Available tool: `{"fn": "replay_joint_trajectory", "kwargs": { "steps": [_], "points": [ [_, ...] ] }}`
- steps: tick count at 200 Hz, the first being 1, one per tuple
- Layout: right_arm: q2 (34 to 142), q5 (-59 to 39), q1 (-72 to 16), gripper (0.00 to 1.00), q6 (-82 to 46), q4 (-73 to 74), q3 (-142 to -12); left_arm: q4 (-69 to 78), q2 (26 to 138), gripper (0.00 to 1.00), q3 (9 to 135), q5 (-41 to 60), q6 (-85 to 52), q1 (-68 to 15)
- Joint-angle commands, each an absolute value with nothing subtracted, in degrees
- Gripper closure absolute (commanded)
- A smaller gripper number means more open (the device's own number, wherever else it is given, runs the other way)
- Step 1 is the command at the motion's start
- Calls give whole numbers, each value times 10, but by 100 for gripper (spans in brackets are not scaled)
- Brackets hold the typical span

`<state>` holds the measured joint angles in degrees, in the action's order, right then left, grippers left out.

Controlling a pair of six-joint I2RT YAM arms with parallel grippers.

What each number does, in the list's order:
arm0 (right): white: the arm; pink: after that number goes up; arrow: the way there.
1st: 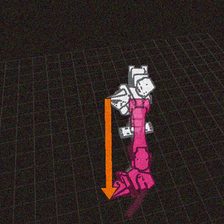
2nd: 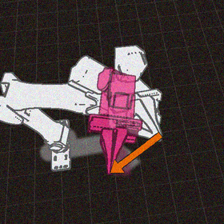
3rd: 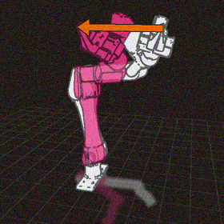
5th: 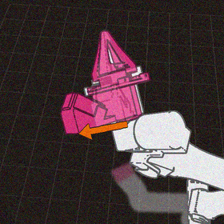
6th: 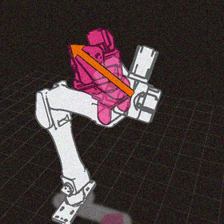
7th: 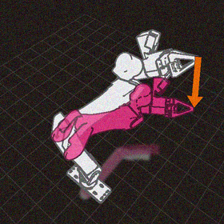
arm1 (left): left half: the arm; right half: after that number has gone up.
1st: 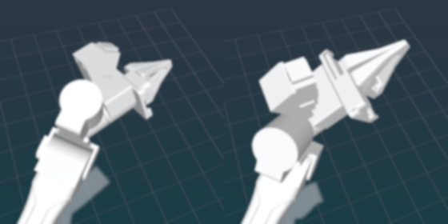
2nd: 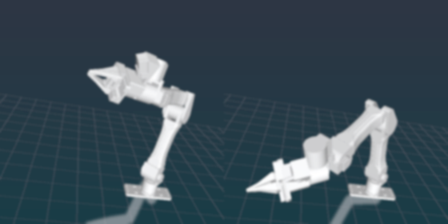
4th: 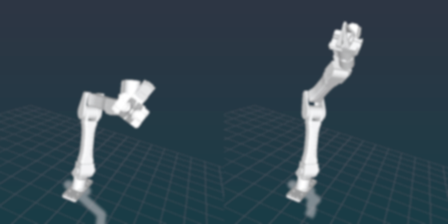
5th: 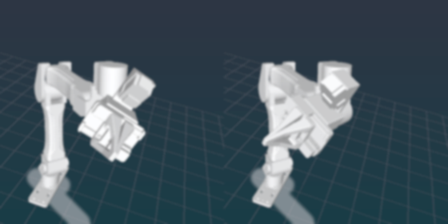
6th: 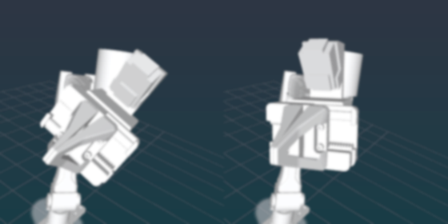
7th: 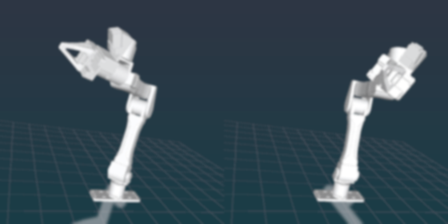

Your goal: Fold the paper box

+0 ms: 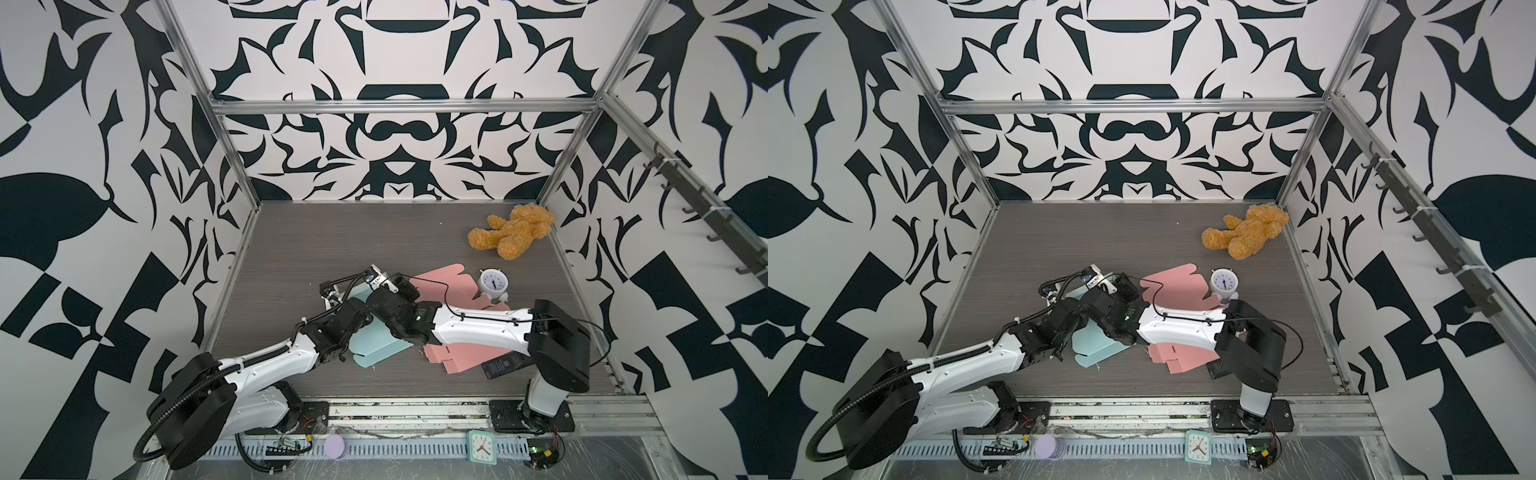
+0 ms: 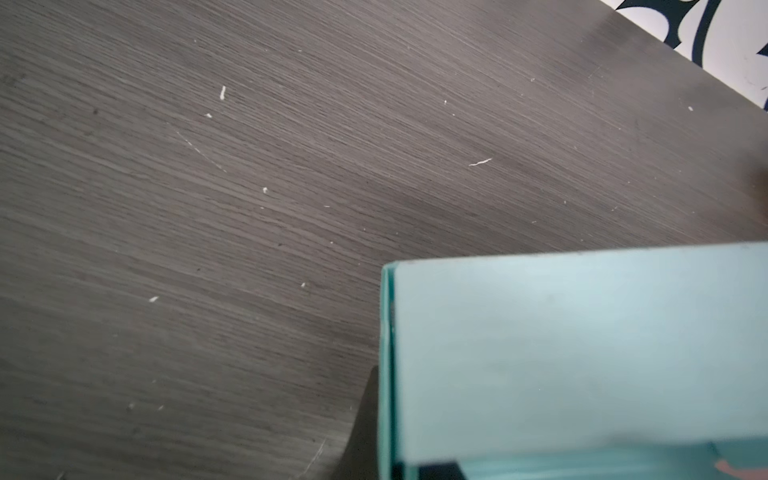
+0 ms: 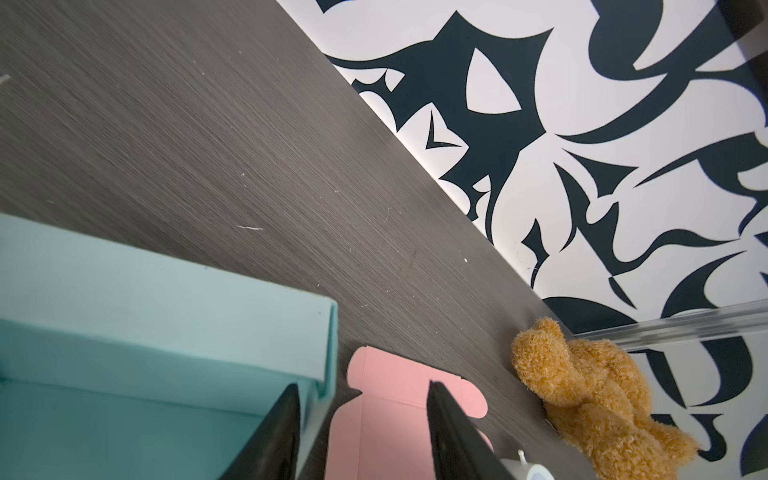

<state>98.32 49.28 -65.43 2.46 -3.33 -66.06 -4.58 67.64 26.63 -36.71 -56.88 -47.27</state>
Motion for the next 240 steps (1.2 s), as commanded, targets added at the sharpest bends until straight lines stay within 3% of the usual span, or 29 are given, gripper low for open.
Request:
{"fn": "replay_joint_trajectory", "kwargs": {
  "steps": [1,54,73,94,119,170,240],
  "points": [
    [919,469,-663,42,-14,-53,-650,-63,681,100,276,-399,-561,-474],
    [825,355,-652,30,-59,-148,-669,-30,663,100,265,-403,-444,-474],
    [818,259,-606,27,-79,-185,-689,15,651,100,244,-390,-369,-474],
    [817,88,-542,25,-102,-174,-678,60,634,100,228,-358,-289,-474],
    [835,-10,-503,19,-89,-173,-681,115,611,100,210,-304,-210,-474],
    [901,-133,-487,14,-65,-182,-709,186,625,98,195,-216,-122,-474],
    [931,-174,-482,12,-58,-186,-689,236,673,98,189,-199,-100,-474]
  ]
}}
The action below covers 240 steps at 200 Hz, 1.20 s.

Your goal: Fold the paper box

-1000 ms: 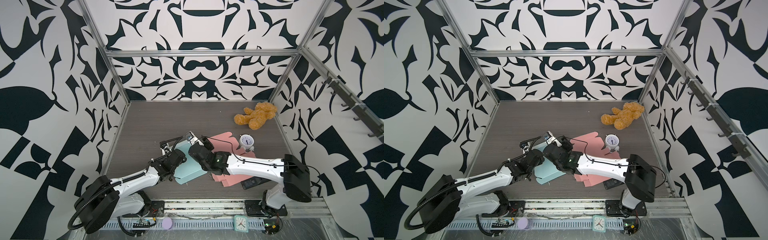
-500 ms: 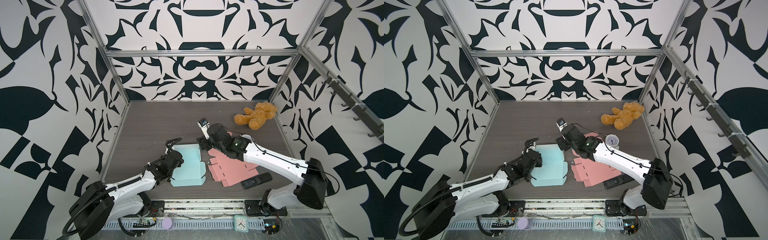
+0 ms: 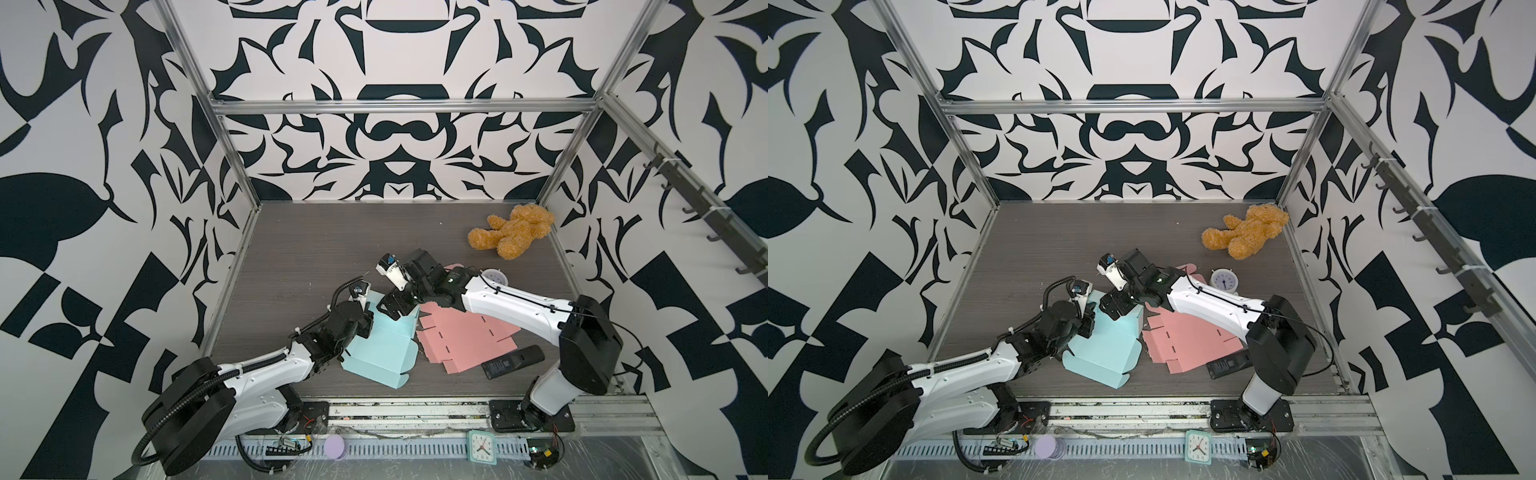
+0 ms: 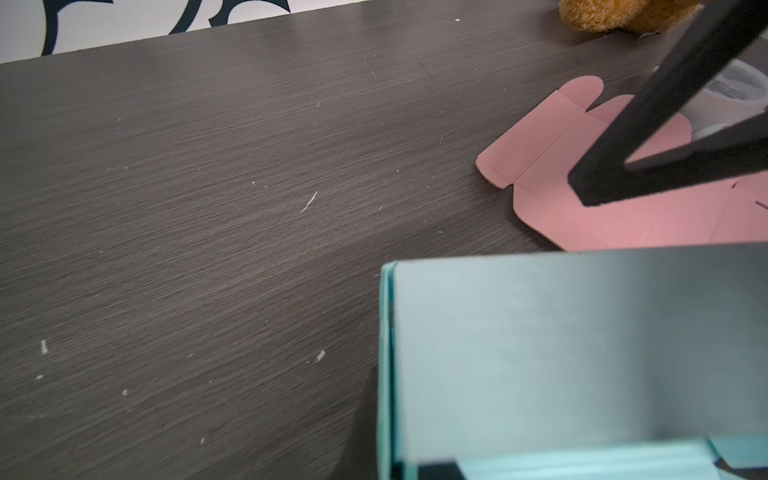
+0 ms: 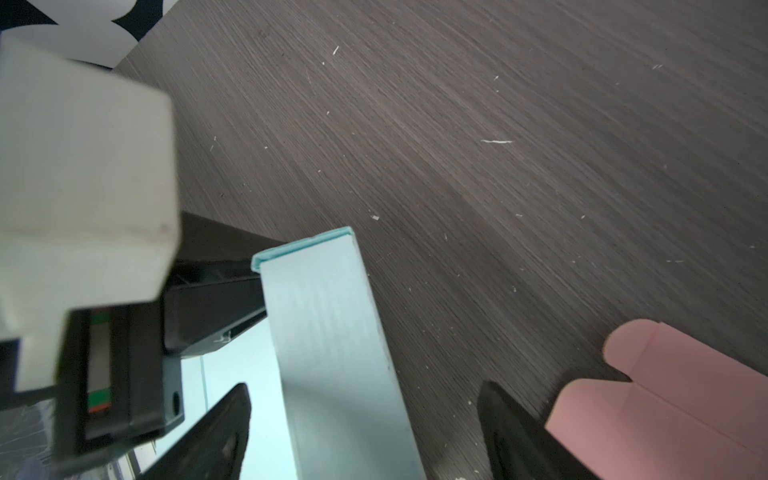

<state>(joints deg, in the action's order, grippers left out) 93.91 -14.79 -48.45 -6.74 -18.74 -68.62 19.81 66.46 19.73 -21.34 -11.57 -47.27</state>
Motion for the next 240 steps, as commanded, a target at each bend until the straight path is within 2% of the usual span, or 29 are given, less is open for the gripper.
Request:
{"fn": "replay_joint_trajectory", "kwargs": {
  "steps": [1,43,127,189,240],
  "points": [
    [931,-173,-481,12,-58,-186,-688,236,673,98,189,-200,-101,-474],
    [938,-150,-478,13,-48,-195,-675,234,703,98,202,-205,-116,-474],
    [967,-143,-476,24,-33,-205,-670,276,765,93,195,-216,-135,-474],
    [966,-114,-476,34,-27,-209,-665,293,782,83,186,-220,-142,-475],
    [967,-98,-476,38,-22,-221,-670,298,770,76,174,-217,-150,-480]
  ]
}}
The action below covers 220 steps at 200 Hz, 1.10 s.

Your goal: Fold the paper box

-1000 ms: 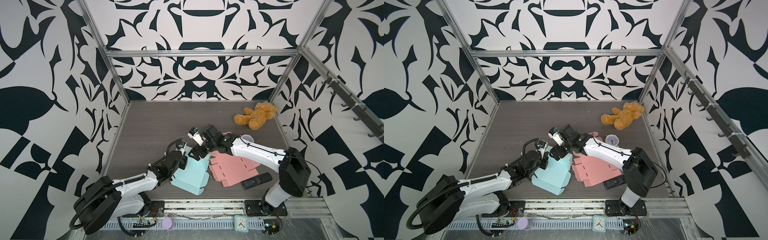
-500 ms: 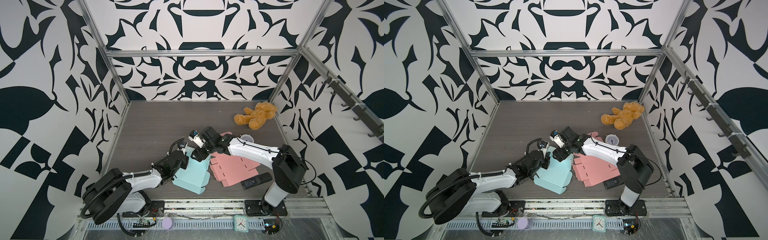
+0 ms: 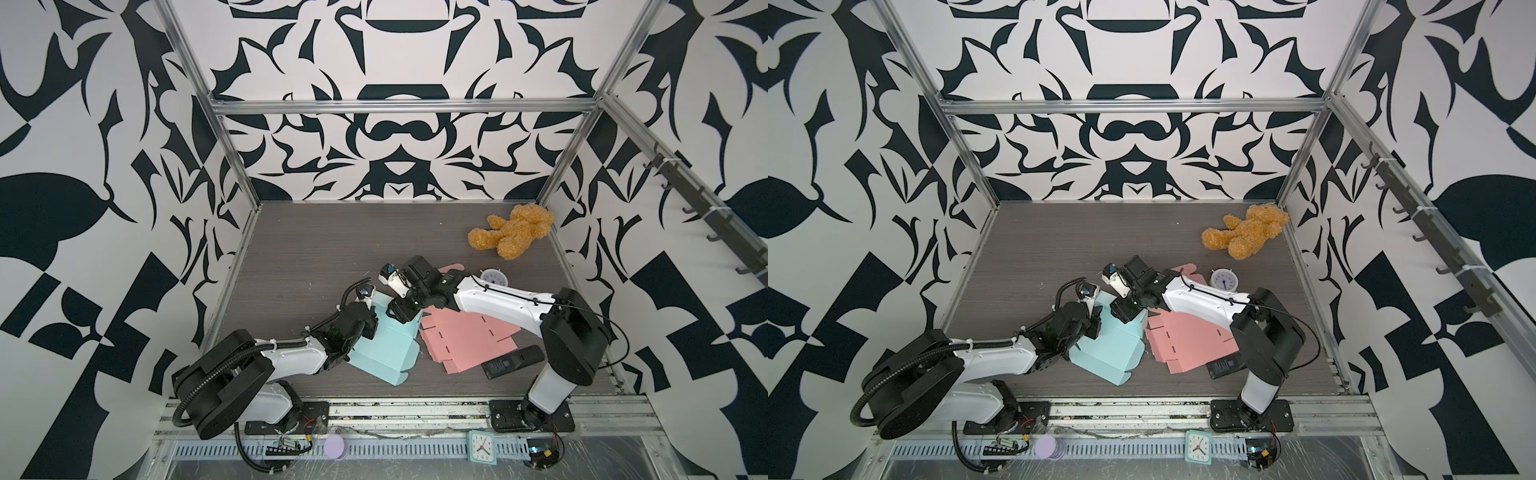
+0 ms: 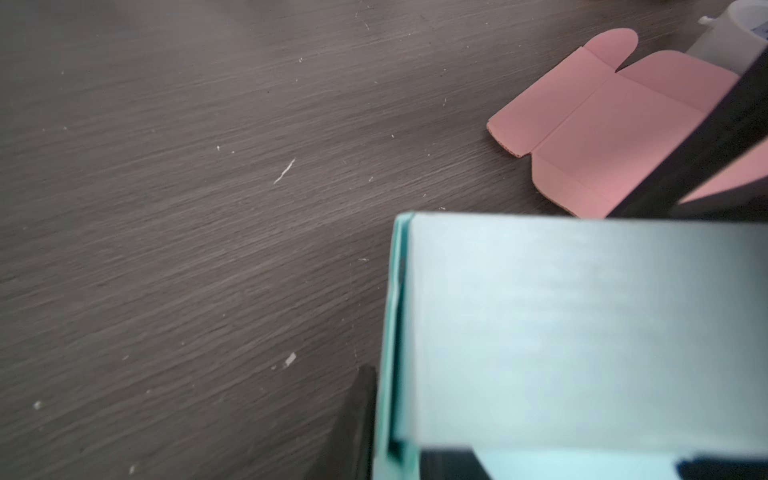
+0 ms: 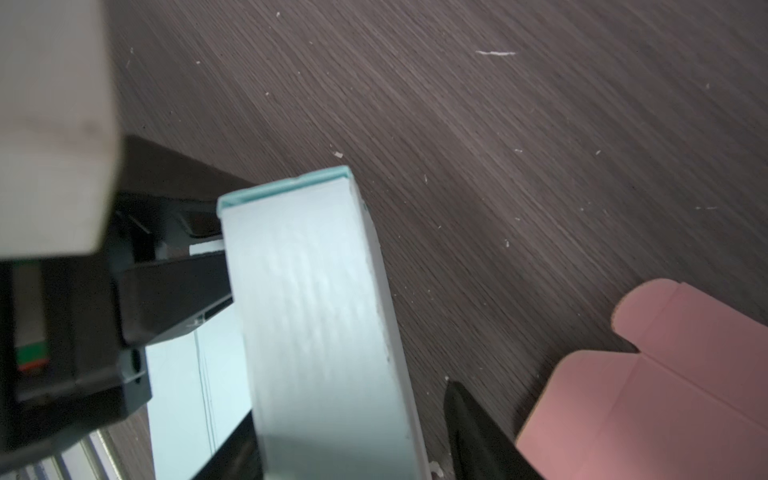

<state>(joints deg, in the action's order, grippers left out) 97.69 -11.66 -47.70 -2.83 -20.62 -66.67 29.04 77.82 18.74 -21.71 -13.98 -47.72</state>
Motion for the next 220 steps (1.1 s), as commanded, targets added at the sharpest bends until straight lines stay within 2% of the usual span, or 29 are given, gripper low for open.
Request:
{"fn": "replay_joint_trajectory", "kwargs": {
  "steps": [1,65,86,114,157,190,220],
  "points": [
    [967,-97,-476,38,-22,-221,-670,297,770,76,175,-217,-150,-480],
    [972,-82,-476,43,-22,-220,-673,287,735,67,155,-220,-173,-489],
    [973,-79,-476,46,-26,-218,-675,249,686,63,157,-225,-180,-495],
    [978,-80,-470,52,-33,-216,-679,126,621,61,174,-242,-230,-497],
    [985,-122,-442,54,-64,-203,-678,-99,520,52,233,-222,-347,-497],
    [1000,-168,-422,56,-99,-180,-682,-326,470,48,311,-238,-479,-497],
    [1016,-194,-414,56,-128,-167,-686,-449,449,43,353,-208,-534,-497]
  ]
}}
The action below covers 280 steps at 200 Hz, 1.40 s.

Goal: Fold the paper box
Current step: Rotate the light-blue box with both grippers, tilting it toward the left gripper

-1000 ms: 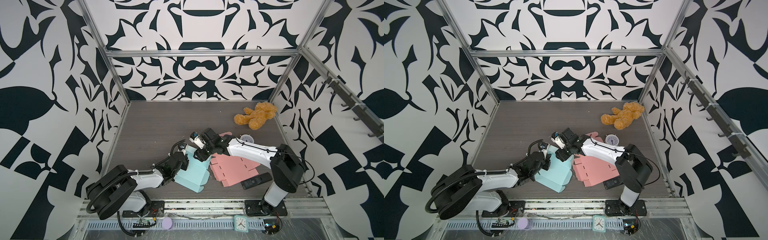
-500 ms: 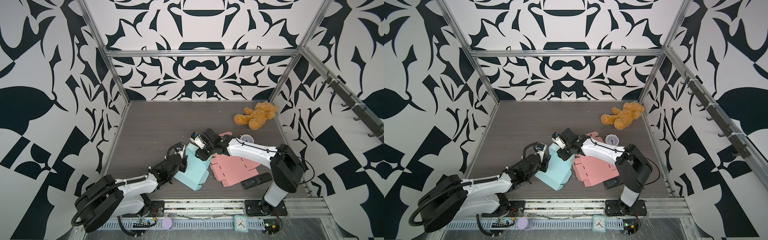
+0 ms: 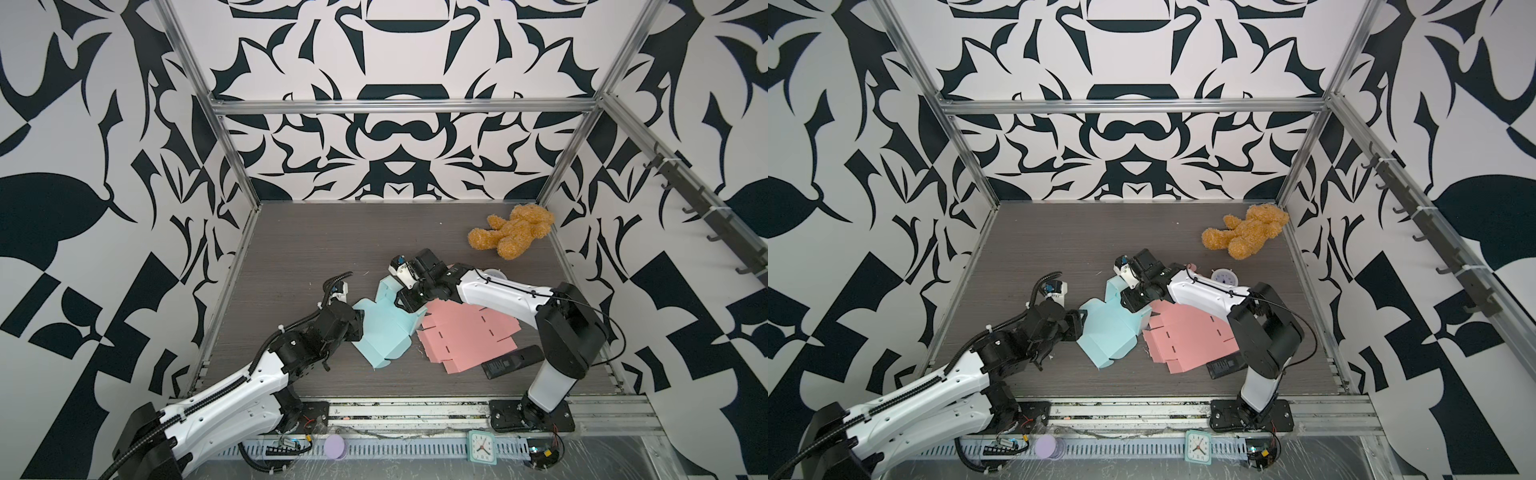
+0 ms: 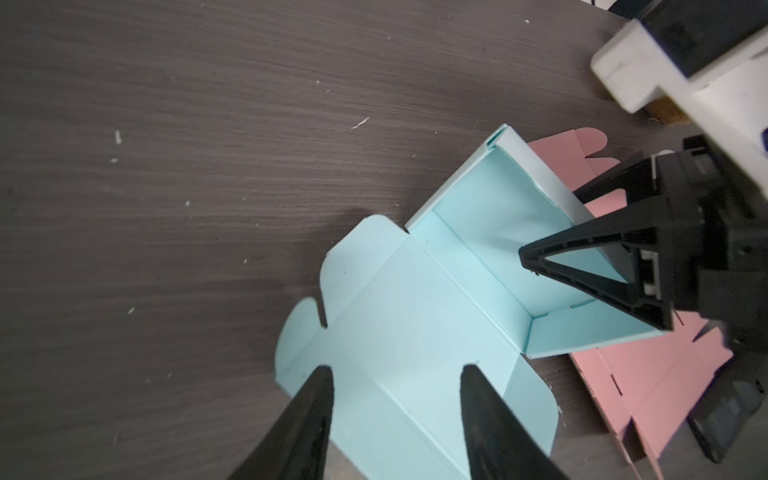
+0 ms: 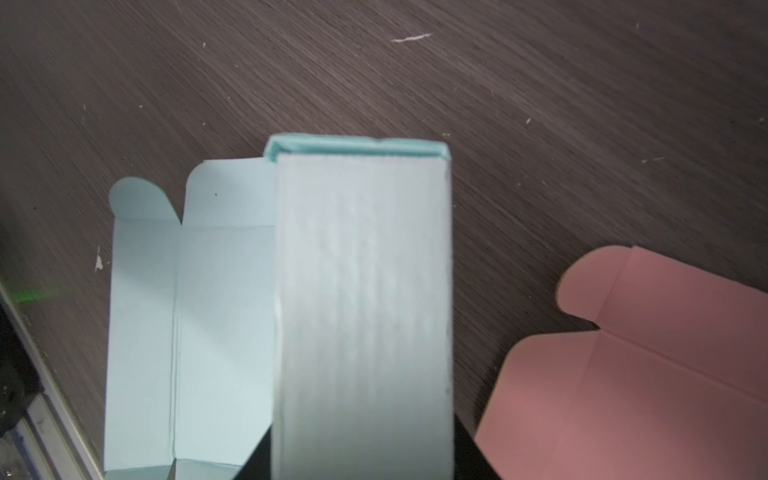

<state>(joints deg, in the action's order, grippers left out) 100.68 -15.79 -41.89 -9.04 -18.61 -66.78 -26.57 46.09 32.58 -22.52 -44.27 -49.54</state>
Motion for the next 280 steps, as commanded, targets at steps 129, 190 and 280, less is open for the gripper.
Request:
{"fn": "replay_joint_trajectory", "kwargs": {
  "steps": [129,190,280],
  "points": [
    [1031,-245,-388,59,-197,-89,-639,-335,472,14,312,-122,-655,-471],
    [1024,-254,-387,59,-206,-67,-615,-255,511,53,288,-76,-663,-401],
    [1003,-258,-380,49,-215,-37,-588,-273,560,82,318,-92,-674,-397]
  ]
}}
